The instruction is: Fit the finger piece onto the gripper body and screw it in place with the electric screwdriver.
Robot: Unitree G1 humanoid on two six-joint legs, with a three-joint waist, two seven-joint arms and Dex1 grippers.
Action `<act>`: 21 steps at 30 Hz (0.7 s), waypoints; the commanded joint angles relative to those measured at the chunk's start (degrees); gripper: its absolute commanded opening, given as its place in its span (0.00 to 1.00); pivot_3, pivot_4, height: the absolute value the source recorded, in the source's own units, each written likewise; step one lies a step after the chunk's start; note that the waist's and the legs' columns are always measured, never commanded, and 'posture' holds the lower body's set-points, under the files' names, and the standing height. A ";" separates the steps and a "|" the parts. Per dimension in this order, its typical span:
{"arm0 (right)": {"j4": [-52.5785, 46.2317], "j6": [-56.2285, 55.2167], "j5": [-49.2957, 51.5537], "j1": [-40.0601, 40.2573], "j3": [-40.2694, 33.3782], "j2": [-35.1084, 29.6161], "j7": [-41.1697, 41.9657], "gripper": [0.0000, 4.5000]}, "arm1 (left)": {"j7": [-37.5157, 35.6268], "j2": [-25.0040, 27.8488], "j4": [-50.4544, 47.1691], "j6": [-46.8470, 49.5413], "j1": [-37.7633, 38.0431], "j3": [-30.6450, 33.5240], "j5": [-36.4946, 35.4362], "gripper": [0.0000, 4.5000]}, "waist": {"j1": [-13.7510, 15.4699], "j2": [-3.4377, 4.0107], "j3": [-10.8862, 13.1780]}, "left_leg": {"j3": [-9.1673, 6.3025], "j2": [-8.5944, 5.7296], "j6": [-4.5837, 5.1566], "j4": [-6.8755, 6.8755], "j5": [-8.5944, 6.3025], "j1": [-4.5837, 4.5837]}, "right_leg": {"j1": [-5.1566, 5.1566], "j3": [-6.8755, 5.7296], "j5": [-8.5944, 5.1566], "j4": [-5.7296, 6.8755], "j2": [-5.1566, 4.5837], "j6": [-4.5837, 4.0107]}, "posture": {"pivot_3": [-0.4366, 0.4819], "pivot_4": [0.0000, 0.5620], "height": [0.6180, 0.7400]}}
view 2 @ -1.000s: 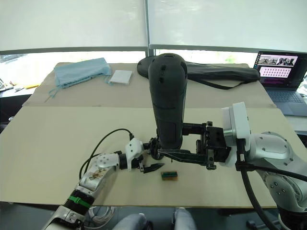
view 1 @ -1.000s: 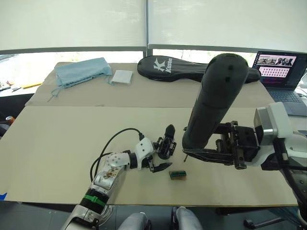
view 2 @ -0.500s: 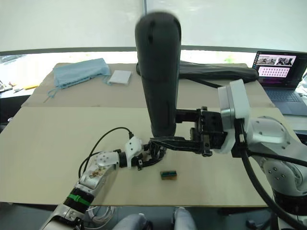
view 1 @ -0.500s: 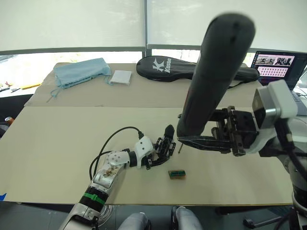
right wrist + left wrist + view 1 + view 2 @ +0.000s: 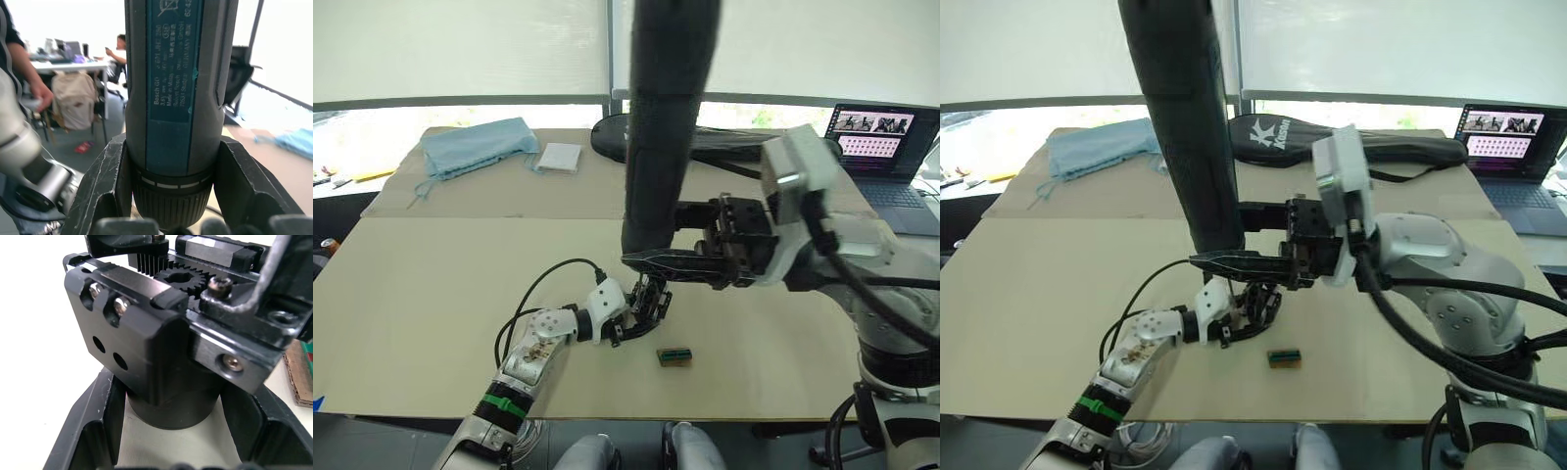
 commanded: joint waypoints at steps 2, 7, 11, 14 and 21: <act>-0.05 -2.87 -4.57 -0.58 0.32 1.96 0.94 0.42 | 0.26 1.36 2.01 4.15 2.15 -0.74 1.25 0.51 | -0.14 0.00 0.00 | 0.00 0.01 -0.01 0.00 0.00 -0.01 | -0.02 -0.01 0.00 0.01 0.01 0.00 | 0.48 0.27 1.00; 0.81 -3.28 -9.06 -0.09 1.71 3.75 1.54 0.42 | -0.14 1.59 1.16 5.02 2.51 -0.80 1.03 0.51 | -0.63 0.00 0.00 | 0.00 0.01 -0.01 0.00 0.00 0.01 | 0.00 -0.01 0.00 0.02 0.01 0.00 | 0.48 0.27 1.00; 0.97 -2.72 -10.32 -0.23 1.93 5.32 1.84 0.42 | 0.25 1.89 1.53 4.35 2.81 -0.81 1.50 0.51 | -1.00 0.00 0.00 | 0.00 0.00 -0.01 -0.01 0.00 0.00 | -0.02 -0.04 0.00 0.02 0.02 0.00 | 0.48 0.27 1.00; 1.28 -2.53 -11.18 -0.37 2.36 6.53 1.98 0.42 | 0.20 1.96 1.91 3.84 3.32 -0.95 1.57 0.51 | -1.18 0.00 0.00 | 0.00 0.00 -0.01 -0.01 0.00 0.01 | -0.01 -0.03 0.00 0.02 0.02 0.00 | 0.48 0.27 1.00; 2.06 -2.39 -13.43 0.03 2.91 8.10 2.45 0.42 | -0.05 2.04 2.99 2.89 3.81 -1.00 1.71 0.51 | -1.23 0.01 -0.01 | 0.00 0.00 -0.02 -0.01 0.01 0.02 | -0.01 -0.06 0.00 0.03 0.03 -0.01 | 0.48 0.27 1.00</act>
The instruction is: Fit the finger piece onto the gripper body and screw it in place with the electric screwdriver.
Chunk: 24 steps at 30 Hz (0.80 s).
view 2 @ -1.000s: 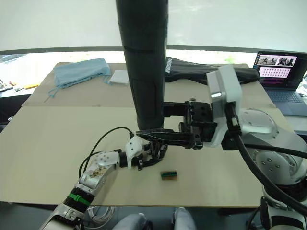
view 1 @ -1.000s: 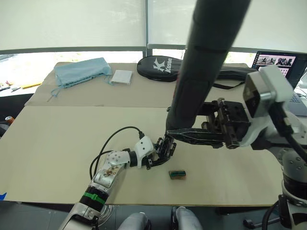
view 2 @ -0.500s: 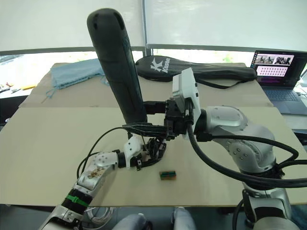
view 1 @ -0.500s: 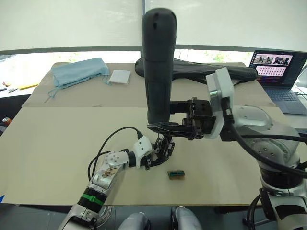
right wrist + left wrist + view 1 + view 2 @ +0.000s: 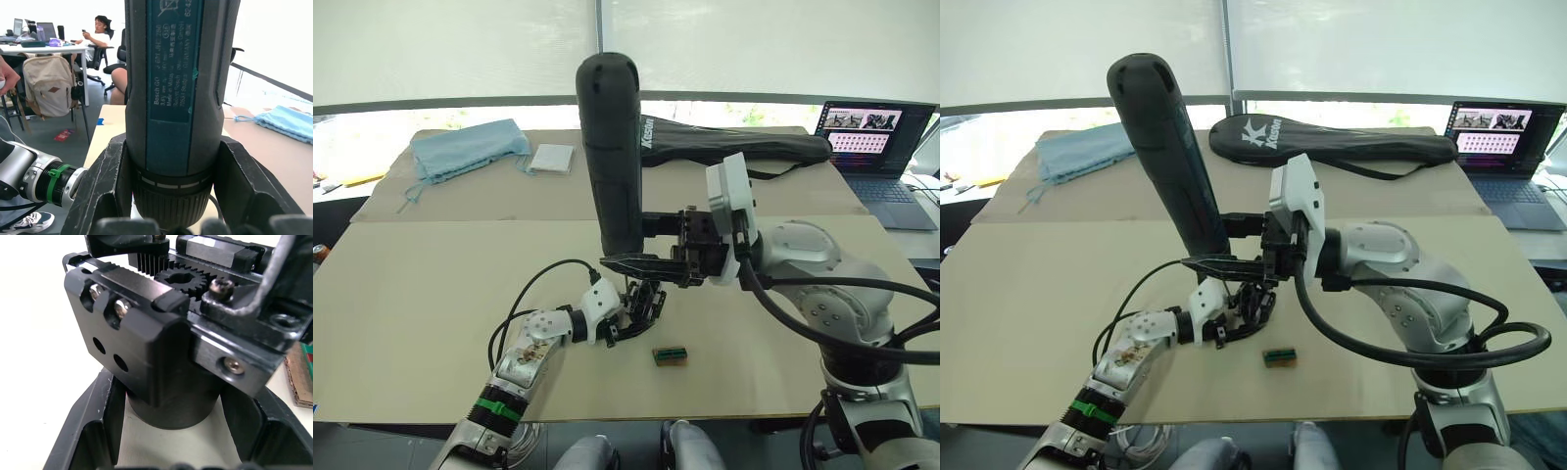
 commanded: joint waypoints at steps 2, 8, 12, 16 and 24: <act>-0.68 -1.48 -0.88 -0.47 -1.09 0.94 -0.30 0.42 | -0.17 1.35 4.66 1.44 2.46 -1.27 1.94 0.51 | -0.01 0.00 0.00 | 0.00 0.00 0.00 0.00 0.00 0.00 | 0.00 0.00 0.00 0.00 0.00 0.00 | 0.48 0.27 1.00; -0.02 -1.43 -2.99 -0.10 -0.21 1.83 -0.77 0.42 | -0.38 1.40 5.48 0.79 2.57 -1.34 2.02 0.51 | -0.03 0.01 -0.01 | 0.00 0.00 0.00 0.00 0.00 0.01 | 0.00 0.00 0.00 0.00 0.00 0.00 | 0.48 0.27 1.00; 0.16 -1.37 -3.86 0.59 0.12 1.67 0.09 0.42 | -0.50 1.44 6.38 0.30 2.43 -1.30 2.08 0.51 | -0.03 0.01 -0.01 | 0.00 0.00 0.00 -0.01 0.00 0.02 | 0.00 -0.02 0.00 0.00 0.01 0.00 | 0.48 0.27 1.00; 0.00 -0.92 -4.33 0.99 0.35 1.47 0.79 0.42 | -0.64 1.46 6.67 0.11 2.51 -1.25 2.02 0.51 | -0.07 0.01 -0.02 | 0.00 0.00 -0.01 -0.01 0.00 0.02 | 0.00 0.00 0.00 0.00 0.01 0.00 | 0.48 0.27 1.00; 0.37 -1.40 -5.99 1.21 0.84 2.06 1.25 0.42 | -0.82 1.44 6.85 0.29 2.73 -1.28 1.90 0.51 | -0.07 0.02 -0.03 | 0.00 0.01 -0.01 -0.02 0.01 0.03 | 0.01 -0.01 0.00 0.01 0.01 0.00 | 0.48 0.27 1.00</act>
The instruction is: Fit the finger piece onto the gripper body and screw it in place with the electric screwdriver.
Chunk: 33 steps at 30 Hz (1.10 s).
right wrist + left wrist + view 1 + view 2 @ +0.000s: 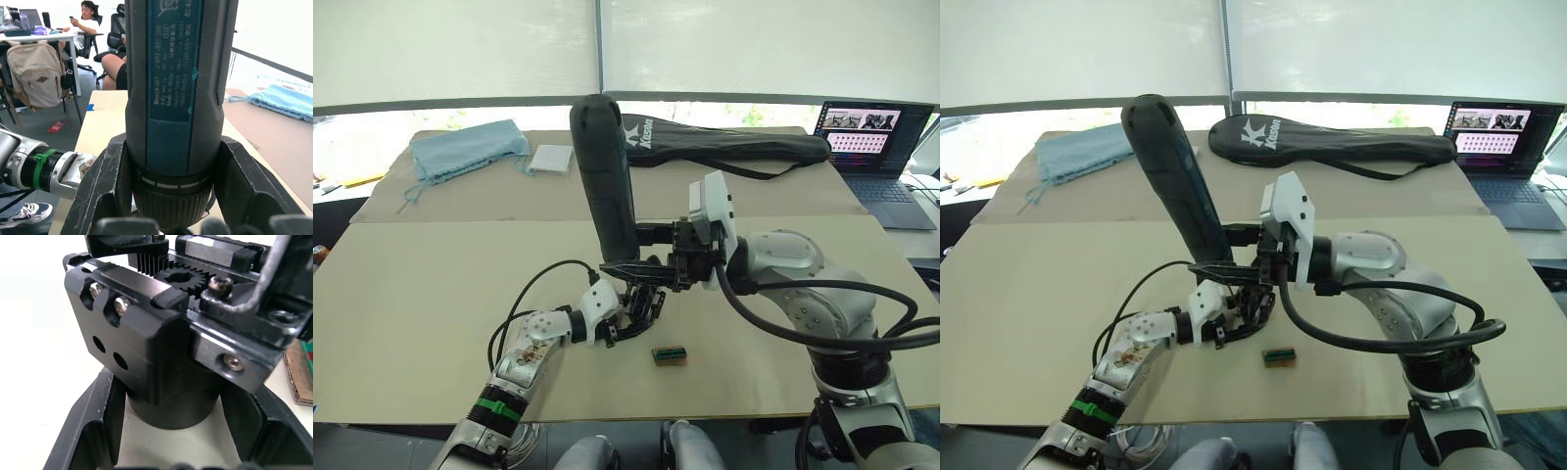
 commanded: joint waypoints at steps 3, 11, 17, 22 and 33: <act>-1.34 -1.53 -0.48 -0.67 -0.64 0.68 0.29 0.42 | -0.25 1.46 5.13 2.68 2.76 -1.43 2.05 0.51 | 0.00 0.00 -0.01 | 0.00 0.00 0.00 0.00 0.00 0.00 | 0.00 0.00 0.00 0.00 0.00 0.00 | 0.48 0.27 1.00; -1.09 -1.81 -1.40 -0.38 -0.34 0.98 0.69 0.42 | -0.20 1.37 5.09 2.81 3.00 -1.61 2.09 0.51 | 0.00 0.00 -0.01 | 0.00 0.00 0.00 0.00 0.00 0.00 | 0.00 0.00 0.00 0.00 0.00 0.00 | 0.48 0.27 1.00; -0.89 -1.94 -2.06 -0.24 -0.12 1.19 0.96 0.42 | -0.19 1.32 5.39 2.63 3.06 -1.68 2.17 0.51 | 0.00 0.00 -0.01 | 0.00 0.00 0.00 -0.01 0.00 0.00 | 0.00 0.00 0.00 0.00 0.00 0.00 | 0.48 0.27 1.00; -0.75 -2.01 -2.48 -0.17 -0.16 1.51 0.92 0.42 | -0.22 1.25 5.74 2.39 3.12 -1.74 2.20 0.51 | 0.00 0.00 -0.01 | 0.00 0.00 0.00 -0.01 0.00 0.01 | 0.00 0.00 0.00 0.00 0.01 0.00 | 0.48 0.27 1.00; -0.69 -2.40 -3.09 0.37 -0.24 1.96 0.97 0.42 | -0.33 1.43 5.88 2.15 3.57 -1.84 2.30 0.51 | -0.01 0.01 -0.08 | 0.00 0.00 0.00 -0.03 0.00 0.03 | 0.01 0.00 0.00 -0.01 0.01 0.00 | 0.48 0.27 1.00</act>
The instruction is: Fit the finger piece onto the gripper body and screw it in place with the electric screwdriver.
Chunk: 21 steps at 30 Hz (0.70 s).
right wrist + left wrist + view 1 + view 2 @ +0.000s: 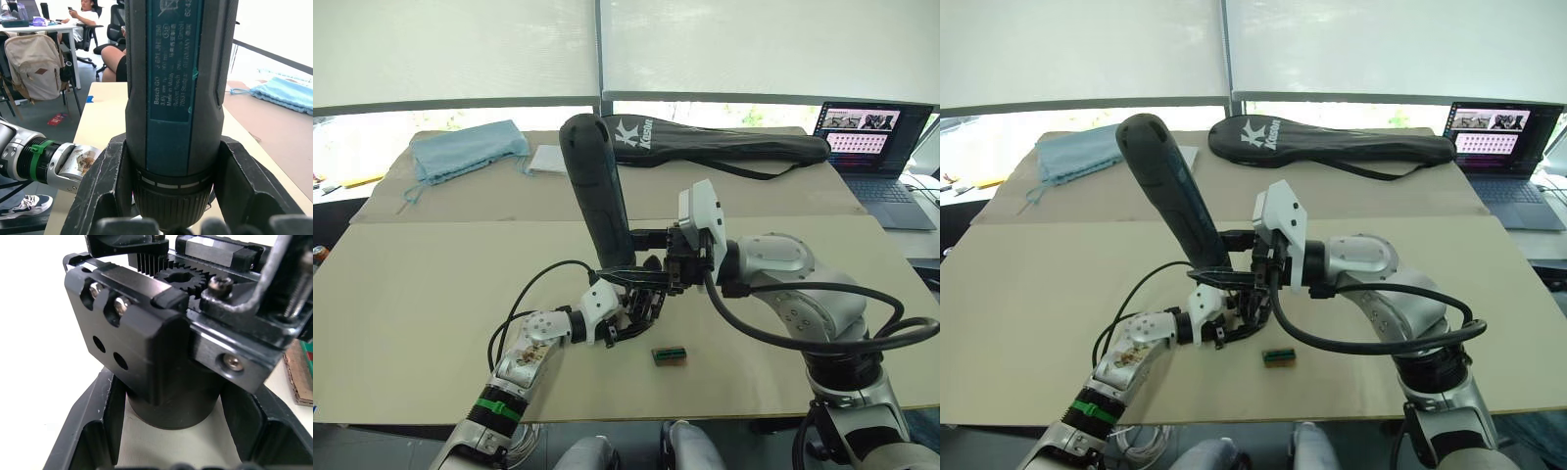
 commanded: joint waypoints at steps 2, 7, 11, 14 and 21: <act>-1.32 -2.37 0.14 -0.04 -1.49 0.85 -0.05 0.42 | -0.31 1.45 5.77 2.28 3.49 -1.82 2.34 0.51 | 0.00 0.00 -0.01 | 0.00 0.00 0.00 0.00 0.00 0.00 | 0.00 -0.01 0.00 0.00 0.00 0.00 | 0.48 0.27 1.00; -1.39 -2.64 -0.35 0.23 -1.54 1.27 -0.02 0.42 | -0.43 1.44 5.93 2.13 3.49 -1.89 2.36 0.51 | -0.01 0.01 -0.02 | 0.00 0.00 0.00 -0.01 0.00 0.00 | 0.00 -0.01 0.00 0.00 0.00 0.00 | 0.48 0.27 1.00; -1.55 -2.66 -0.54 0.54 -1.67 1.59 -0.18 0.42 | -0.46 1.43 5.91 2.14 3.43 -1.89 2.35 0.51 | 0.00 0.00 -0.04 | 0.00 0.00 0.00 -0.02 0.00 0.01 | 0.00 -0.01 0.00 0.00 0.00 0.00 | 0.48 0.27 1.00; -1.71 -2.69 -0.68 0.90 -1.81 1.59 -0.29 0.42 | -0.46 1.42 5.83 2.27 3.38 -1.85 2.30 0.51 | -0.03 0.01 -0.06 | 0.00 0.00 0.00 -0.02 0.00 0.01 | 0.00 -0.01 0.00 0.00 0.00 0.00 | 0.48 0.27 1.00; -1.83 -2.80 -0.95 2.10 -1.74 1.05 -0.08 0.42 | -0.39 1.33 5.56 2.49 3.47 -1.87 2.22 0.51 | -0.03 0.01 -0.09 | 0.00 0.00 0.00 -0.03 0.00 0.02 | 0.00 -0.01 0.00 0.00 0.00 0.00 | 0.48 0.27 1.00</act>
